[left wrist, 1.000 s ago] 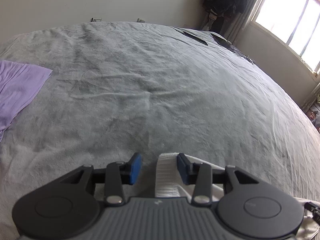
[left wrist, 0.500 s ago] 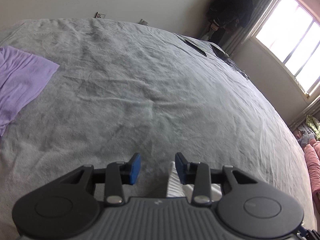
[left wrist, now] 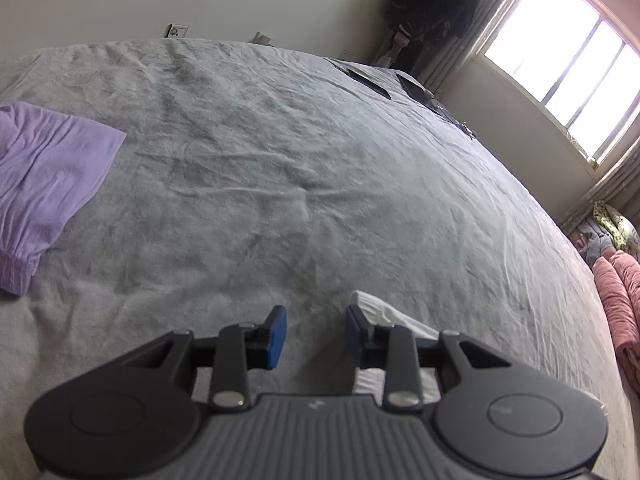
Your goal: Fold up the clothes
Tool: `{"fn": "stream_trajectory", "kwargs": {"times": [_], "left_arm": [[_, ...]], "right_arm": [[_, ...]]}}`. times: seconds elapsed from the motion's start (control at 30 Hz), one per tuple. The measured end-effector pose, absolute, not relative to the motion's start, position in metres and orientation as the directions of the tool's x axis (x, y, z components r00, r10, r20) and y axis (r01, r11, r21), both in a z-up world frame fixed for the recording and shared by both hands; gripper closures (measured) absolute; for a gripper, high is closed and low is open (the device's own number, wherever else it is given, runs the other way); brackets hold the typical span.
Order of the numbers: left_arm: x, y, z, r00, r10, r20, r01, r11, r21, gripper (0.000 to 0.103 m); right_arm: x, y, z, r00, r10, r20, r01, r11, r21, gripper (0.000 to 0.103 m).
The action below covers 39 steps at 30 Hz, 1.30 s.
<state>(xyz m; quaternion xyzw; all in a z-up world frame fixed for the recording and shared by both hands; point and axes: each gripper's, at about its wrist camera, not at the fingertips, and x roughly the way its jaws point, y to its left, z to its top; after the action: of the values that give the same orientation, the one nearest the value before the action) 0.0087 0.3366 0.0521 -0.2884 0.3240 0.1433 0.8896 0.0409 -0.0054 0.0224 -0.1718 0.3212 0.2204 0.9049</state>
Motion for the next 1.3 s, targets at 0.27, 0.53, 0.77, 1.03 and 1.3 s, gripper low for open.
{"fn": "stream_trajectory", "kwargs": {"times": [0.27,0.53,0.77,1.03,1.3], "left_arm": [[-0.011,0.336,0.051,0.751,0.006,-0.66,-0.401,0.799,-0.449,0.071],[-0.029,0.347,0.06,0.765,0.009,-0.644,-0.407,0.781,-0.473,0.071],[-0.049,0.36,0.059,0.759,0.055,-0.649,-0.432,0.788,-0.438,0.071],[-0.066,0.367,0.053,0.753,0.031,-0.657,-0.428,0.782,-0.453,0.071],[-0.073,0.357,0.056,0.772,-0.047,-0.633,-0.38,0.765,-0.521,0.071]], "right_arm": [[-0.005,0.023,0.04,0.722,0.368,-0.586,-0.548,0.821,-0.159,0.079],[-0.081,0.096,0.056,0.548,0.609,-0.573,-0.828,0.491,-0.271,0.057],[-0.105,0.148,0.043,0.468,0.631,-0.618,-0.883,0.315,-0.348,0.061],[-0.084,0.137,0.048,0.531,0.625,-0.572,-0.821,0.547,-0.164,0.091],[-0.044,0.062,0.052,0.49,0.735,-0.469,-0.61,0.674,0.418,0.092]]}}
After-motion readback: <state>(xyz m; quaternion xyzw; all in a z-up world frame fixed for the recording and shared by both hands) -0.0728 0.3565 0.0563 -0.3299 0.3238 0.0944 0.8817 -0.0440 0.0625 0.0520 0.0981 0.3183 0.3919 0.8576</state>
